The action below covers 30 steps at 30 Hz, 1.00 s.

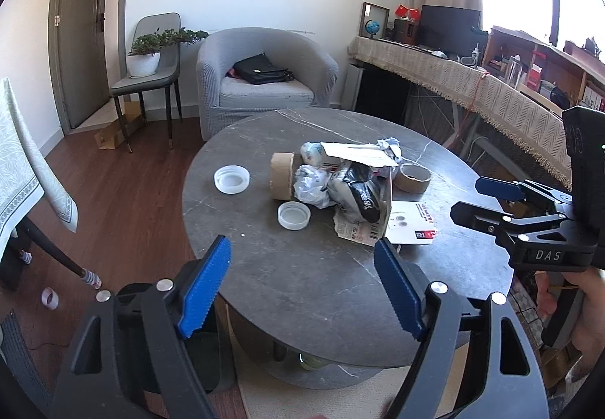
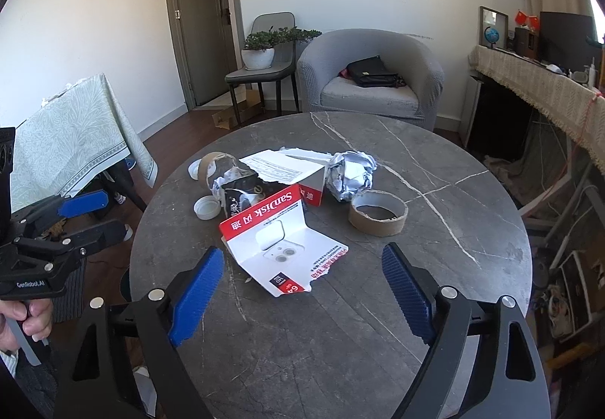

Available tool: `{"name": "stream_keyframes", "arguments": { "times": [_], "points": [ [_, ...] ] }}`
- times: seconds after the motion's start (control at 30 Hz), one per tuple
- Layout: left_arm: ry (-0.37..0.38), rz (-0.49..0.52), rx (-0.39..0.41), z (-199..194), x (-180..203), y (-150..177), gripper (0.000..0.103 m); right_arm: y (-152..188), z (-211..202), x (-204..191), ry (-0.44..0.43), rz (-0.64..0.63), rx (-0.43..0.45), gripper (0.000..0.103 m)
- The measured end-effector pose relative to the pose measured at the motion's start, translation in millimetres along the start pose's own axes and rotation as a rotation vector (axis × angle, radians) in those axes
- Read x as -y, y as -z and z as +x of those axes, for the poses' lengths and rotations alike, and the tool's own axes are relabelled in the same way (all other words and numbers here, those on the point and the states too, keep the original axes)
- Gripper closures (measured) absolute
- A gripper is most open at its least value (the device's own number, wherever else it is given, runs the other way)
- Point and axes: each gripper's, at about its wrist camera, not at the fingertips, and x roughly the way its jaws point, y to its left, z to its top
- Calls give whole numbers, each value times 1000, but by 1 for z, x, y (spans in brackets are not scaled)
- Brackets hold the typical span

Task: Collect trash
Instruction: 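Move left tool toward the SanDisk card package while right tool approaches the brown tape roll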

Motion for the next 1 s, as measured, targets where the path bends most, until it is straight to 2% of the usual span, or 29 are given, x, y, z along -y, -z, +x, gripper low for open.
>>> {"name": "stream_keyframes", "arguments": {
  "times": [0.03, 0.2, 0.3, 0.4, 0.57, 0.77, 0.87, 0.93, 1.0],
  "points": [
    [19, -11, -5, 4, 2, 0, 23, 0, 0, 3, 1, 6, 1, 19],
    [88, -54, -26, 22, 9, -4, 43, -2, 4, 18, 2, 33, 1, 25],
    [143, -84, -49, 36, 15, -8, 47, -4, 5, 27, -2, 50, 2, 28],
    [197, -76, -62, 45, 28, -12, 57, -4, 7, 34, -7, 53, 0, 30],
    [234, -49, -93, 61, 44, -11, 63, -4, 11, 43, -2, 65, -11, 32],
    [288, -109, -116, 79, 43, -12, 64, -6, 19, 47, 1, 63, -23, 33],
    [276, -109, -113, 82, 45, -15, 65, -9, 25, 50, 17, 62, -37, 34],
    [266, -111, -107, 82, 44, -17, 68, -12, 29, 51, 32, 58, -44, 35],
    [273, -122, -112, 85, 42, -20, 83, -14, 35, 50, 53, 47, -59, 36]
  ]
}}
